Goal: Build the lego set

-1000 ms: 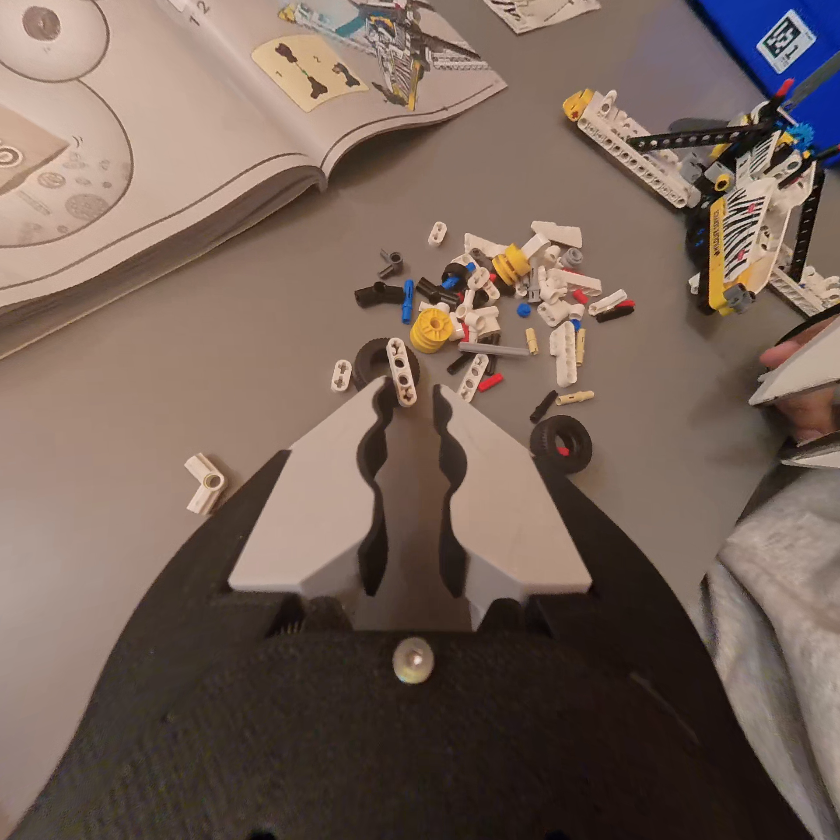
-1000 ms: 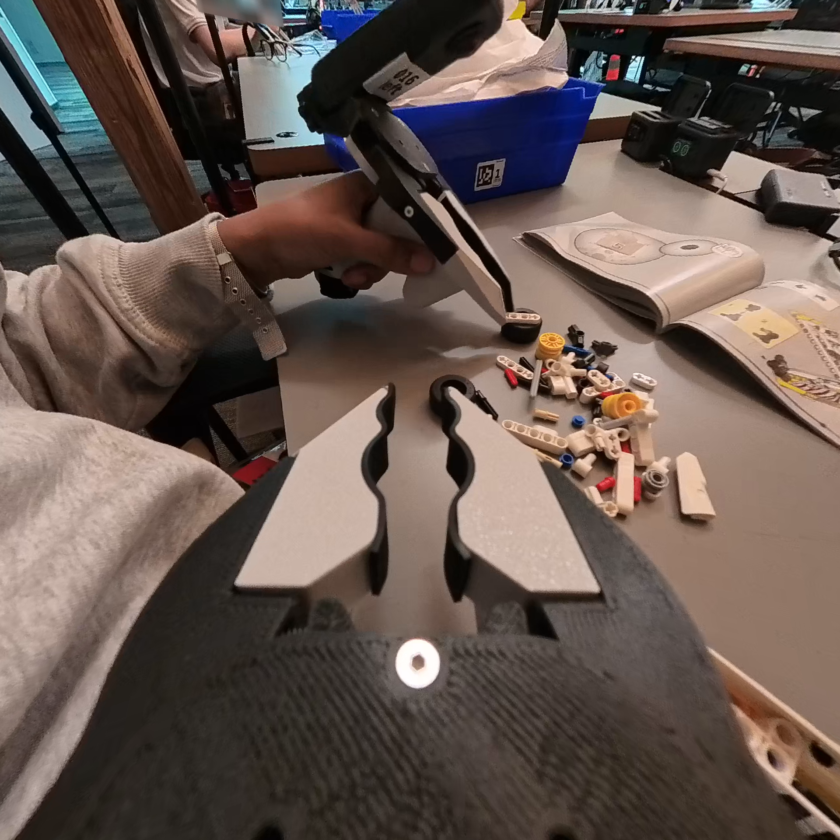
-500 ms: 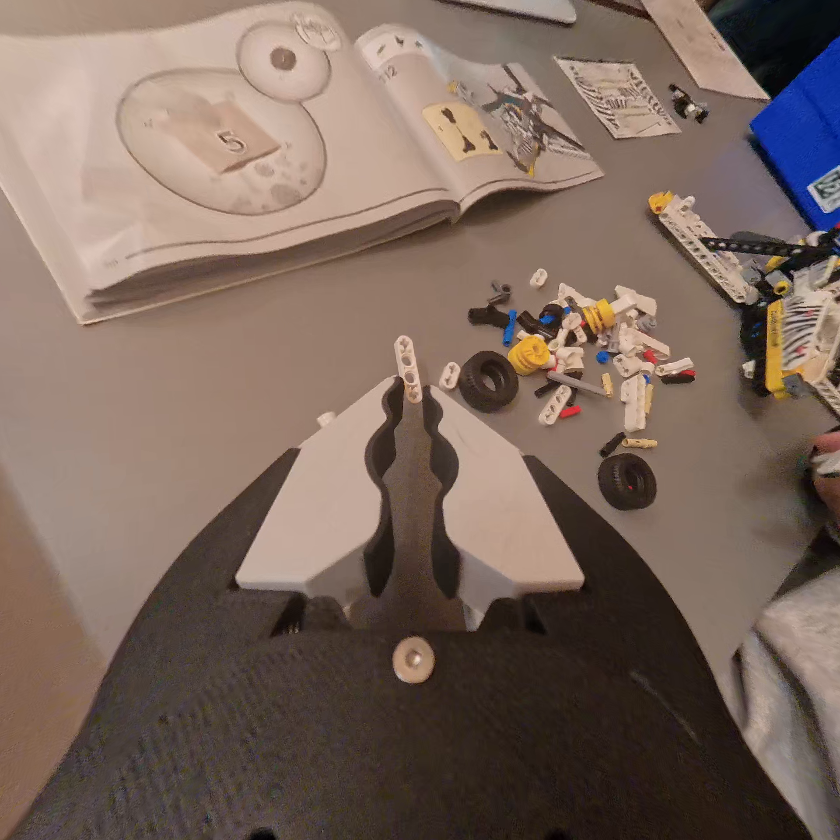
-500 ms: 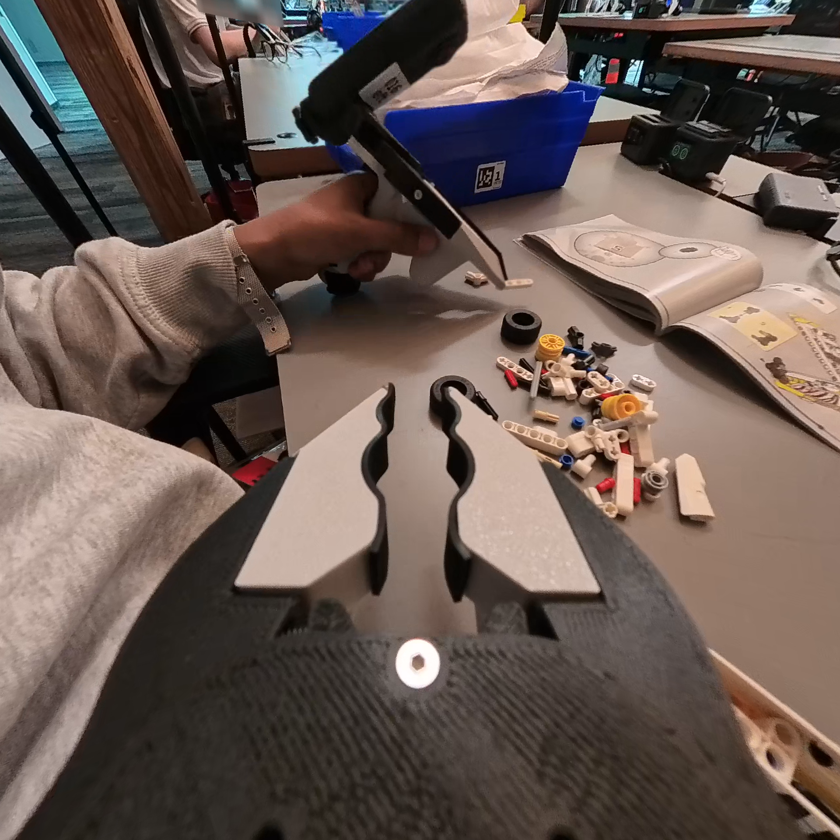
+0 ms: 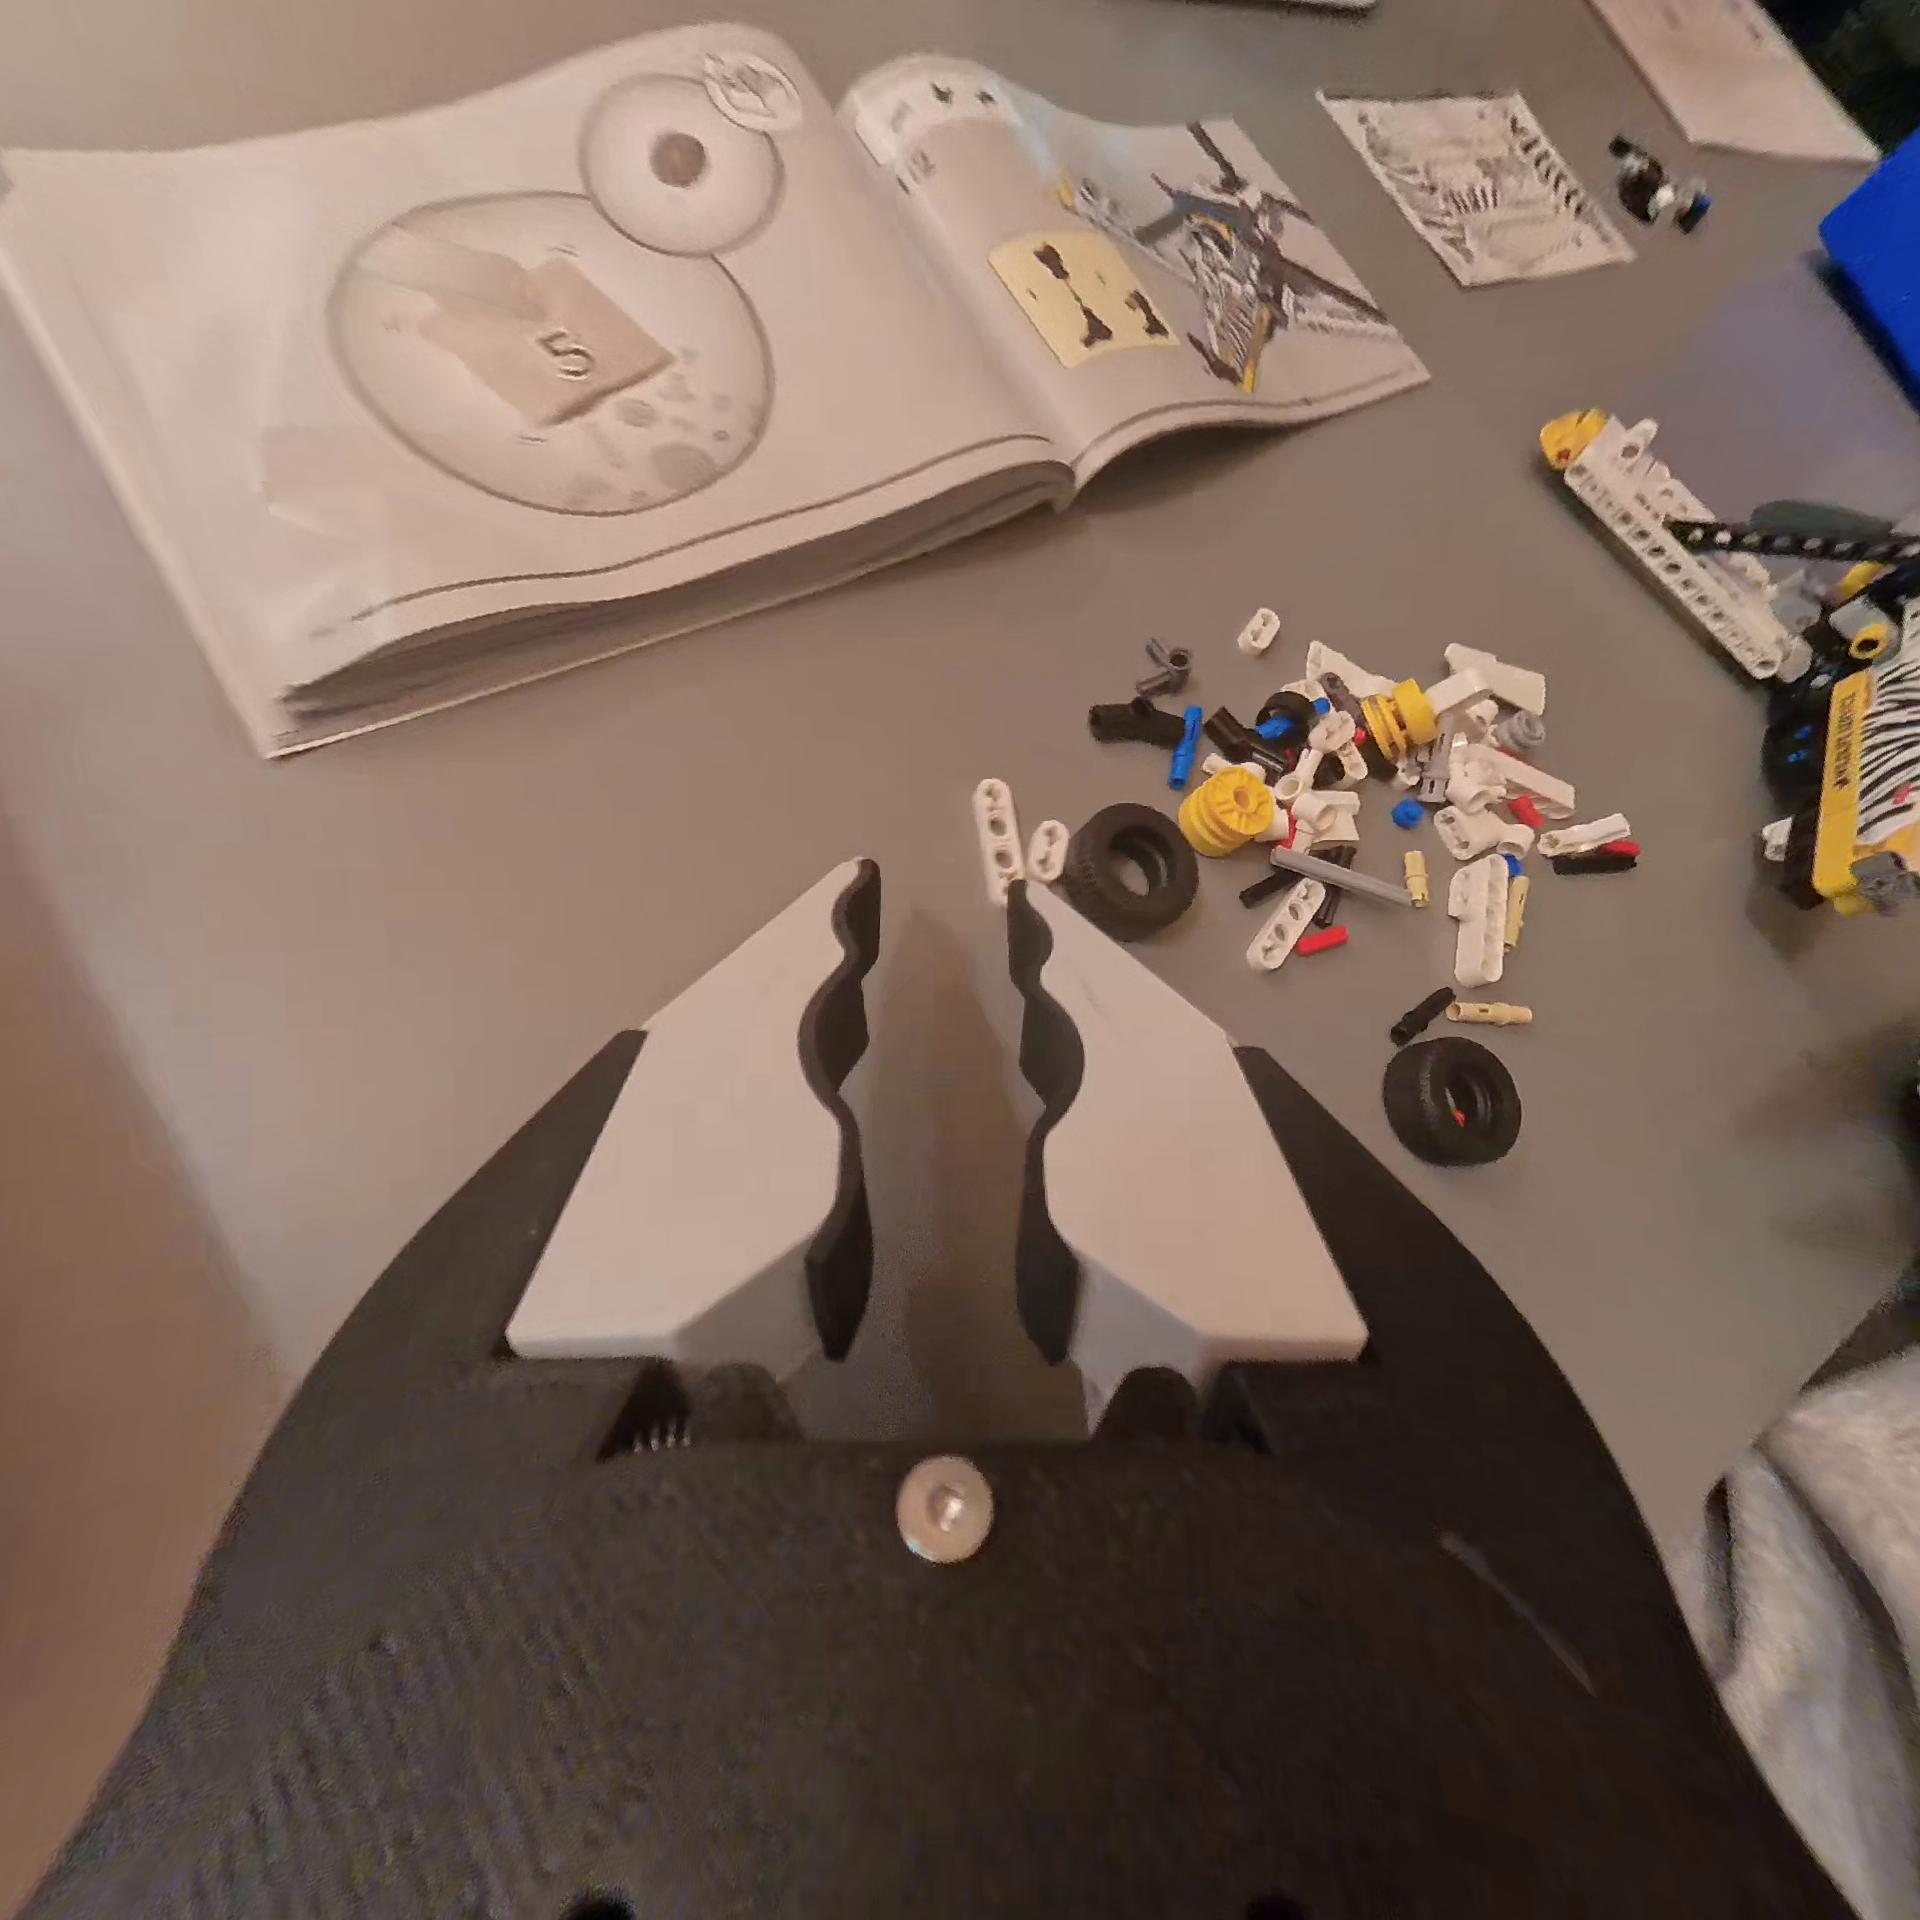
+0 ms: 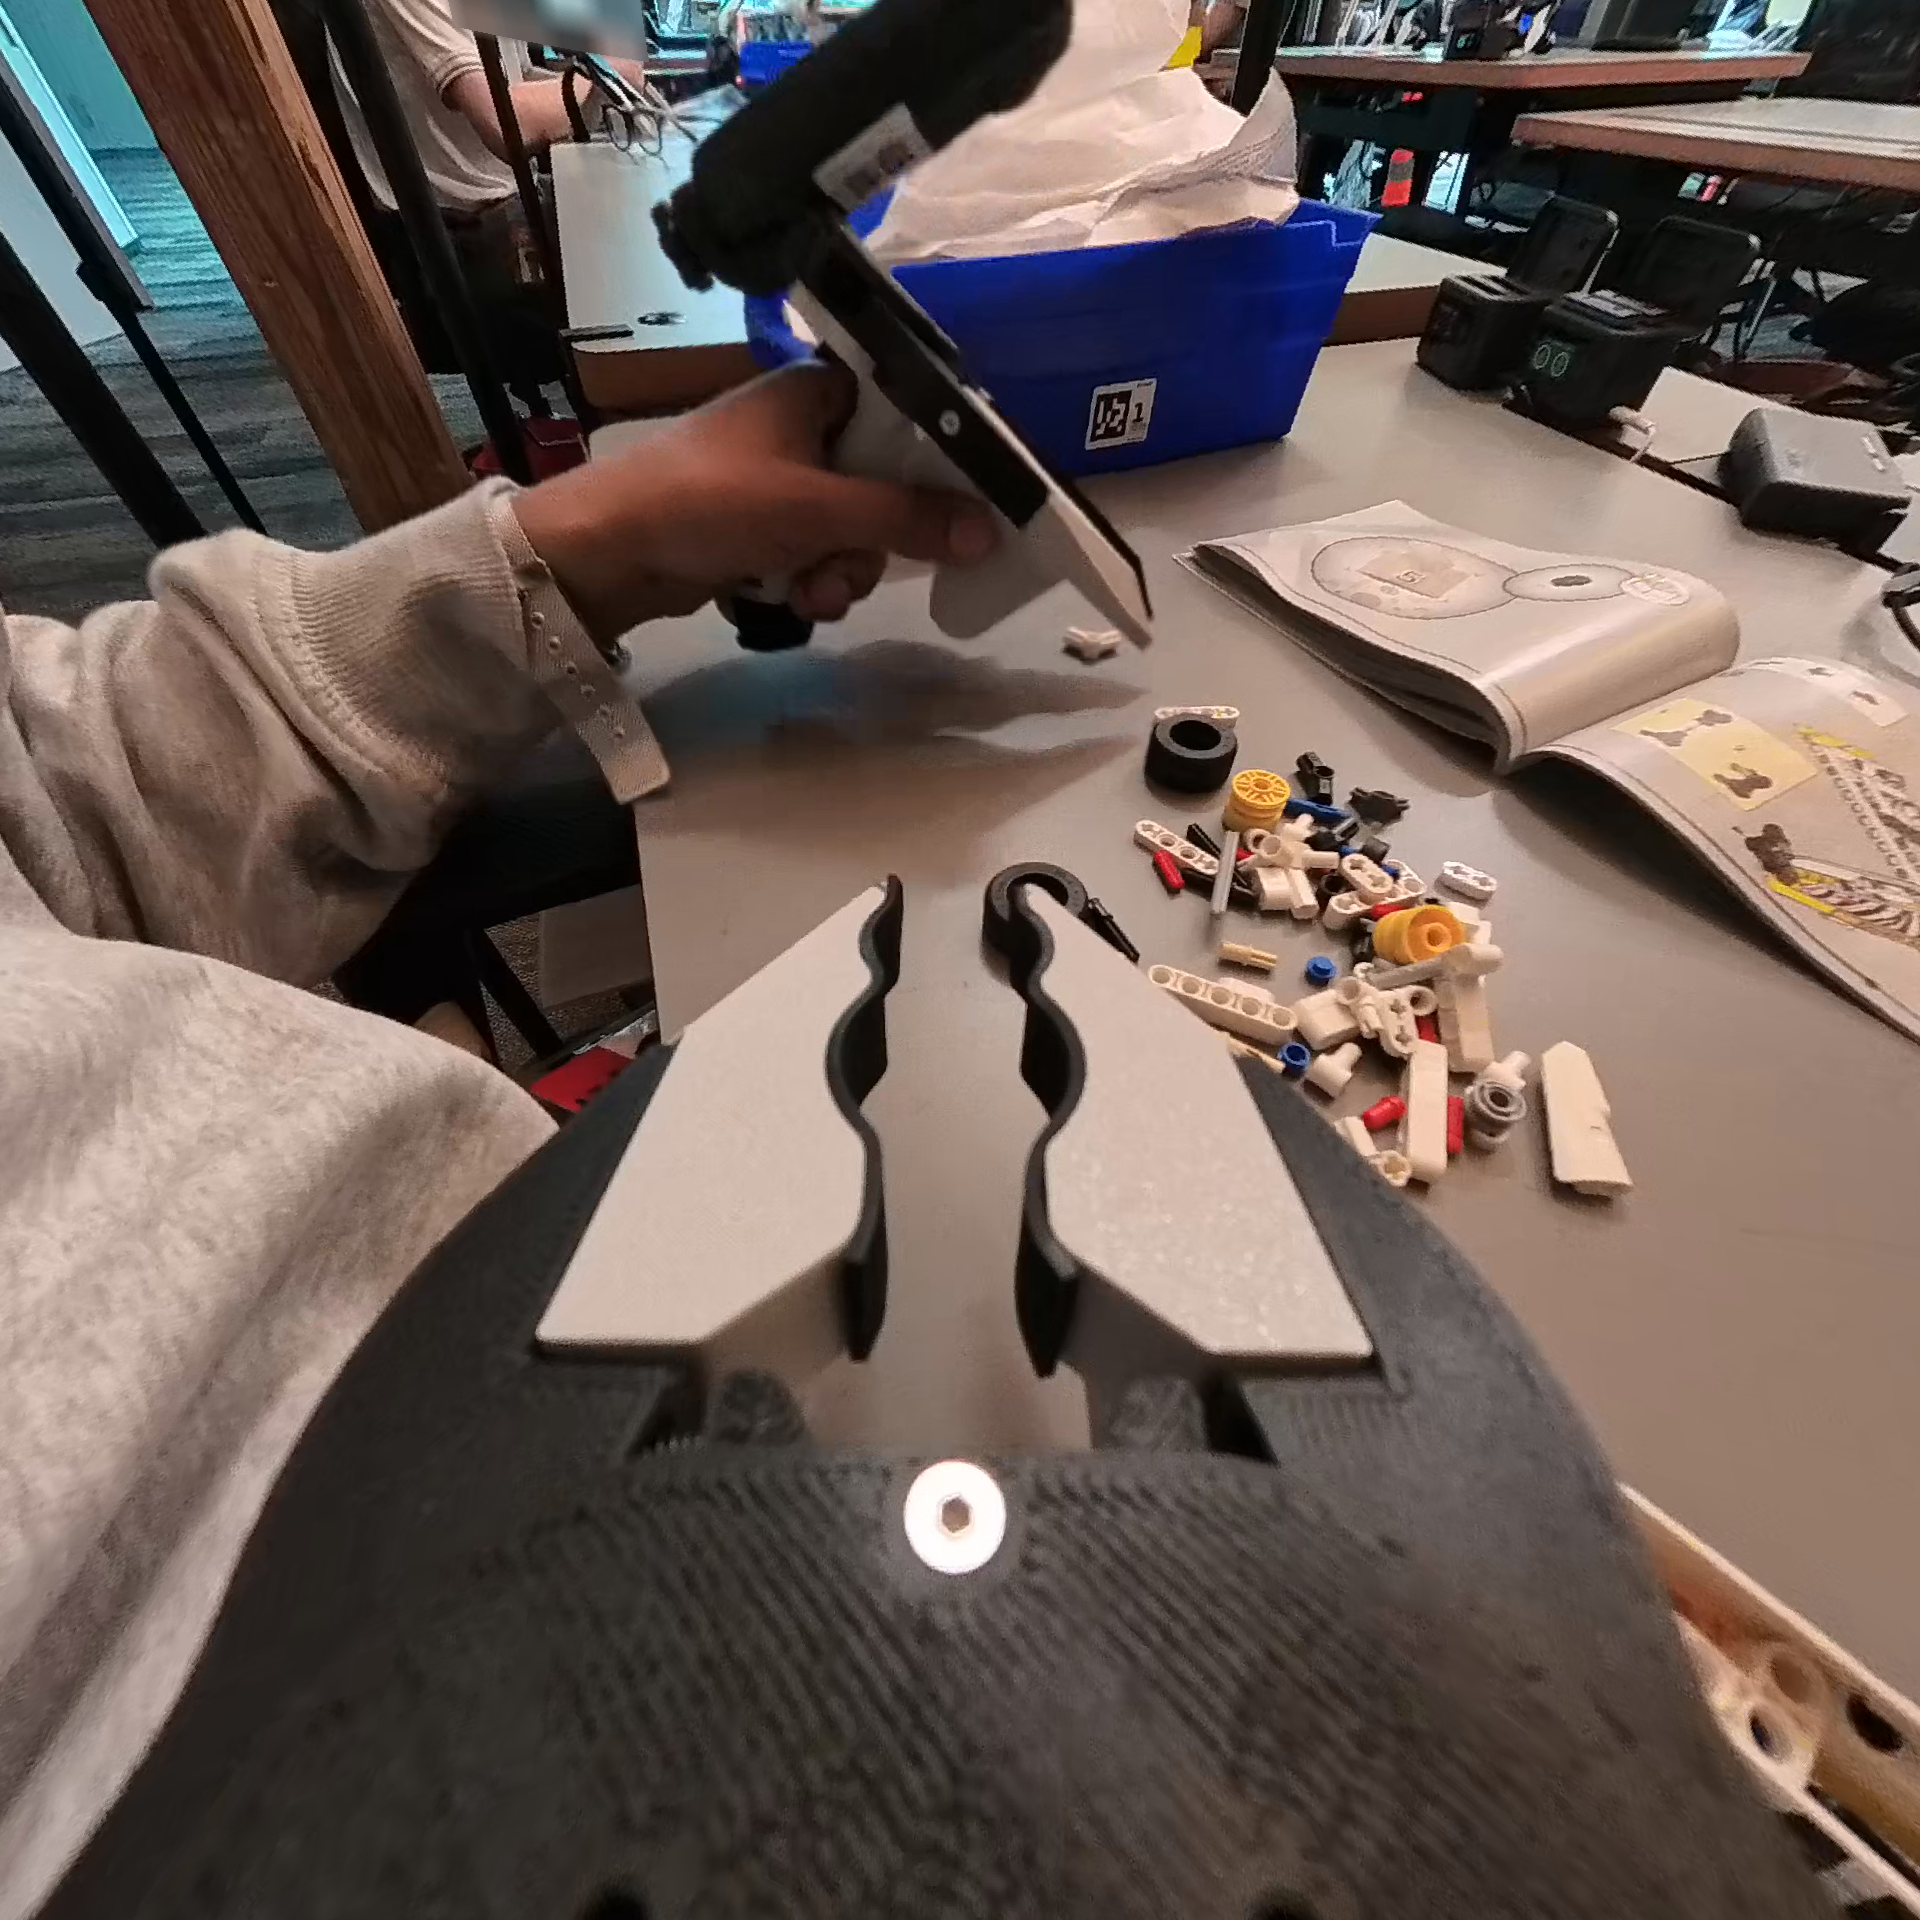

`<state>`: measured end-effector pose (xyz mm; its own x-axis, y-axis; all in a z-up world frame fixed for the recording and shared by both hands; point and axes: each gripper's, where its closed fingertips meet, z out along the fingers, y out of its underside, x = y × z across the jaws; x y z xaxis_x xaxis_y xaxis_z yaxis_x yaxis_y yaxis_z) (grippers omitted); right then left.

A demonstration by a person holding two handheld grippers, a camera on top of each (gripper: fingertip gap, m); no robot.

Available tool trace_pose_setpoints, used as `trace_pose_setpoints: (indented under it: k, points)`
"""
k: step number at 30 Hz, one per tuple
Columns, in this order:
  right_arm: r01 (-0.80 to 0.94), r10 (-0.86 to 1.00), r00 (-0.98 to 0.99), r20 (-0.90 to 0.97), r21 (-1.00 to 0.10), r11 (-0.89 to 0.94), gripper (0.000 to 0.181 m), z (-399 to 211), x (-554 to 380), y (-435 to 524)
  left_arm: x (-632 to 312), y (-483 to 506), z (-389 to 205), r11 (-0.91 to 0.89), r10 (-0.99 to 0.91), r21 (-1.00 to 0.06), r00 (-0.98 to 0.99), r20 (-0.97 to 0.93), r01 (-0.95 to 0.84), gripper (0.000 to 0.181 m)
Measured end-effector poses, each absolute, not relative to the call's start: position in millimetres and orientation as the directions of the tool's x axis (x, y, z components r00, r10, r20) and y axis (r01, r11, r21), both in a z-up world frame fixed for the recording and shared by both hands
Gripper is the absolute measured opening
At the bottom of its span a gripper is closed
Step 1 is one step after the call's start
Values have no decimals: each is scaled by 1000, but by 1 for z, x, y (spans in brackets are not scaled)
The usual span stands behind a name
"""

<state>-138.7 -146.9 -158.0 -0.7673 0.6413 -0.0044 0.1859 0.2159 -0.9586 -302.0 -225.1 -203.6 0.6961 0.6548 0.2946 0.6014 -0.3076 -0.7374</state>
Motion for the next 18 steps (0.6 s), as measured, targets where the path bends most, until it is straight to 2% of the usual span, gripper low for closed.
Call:
trace_pose_setpoints:
  k: [6, 12, 16, 18]
  points:
    - [189, 640, -768, -5, -957, 220, 19, -159, -139, -147, -307, -272, -199, -308, 705, -721, 658, 265, 620, 22]
    - [190, 641, -767, -2, -956, 224, 19, -159, -139, -147, -303, -263, -220, -355, 682, -671, 671, 290, 651, 25]
    - [188, 641, -768, -2, -957, 223, 18, -159, -139, -147, -302, -255, -226, -408, 685, -668, 692, 228, 623, 5]
    - [187, 640, -768, -2, -957, 221, 18, -159, -138, -147, -301, -251, -224, -416, 680, -676, 702, 211, 608, 5]
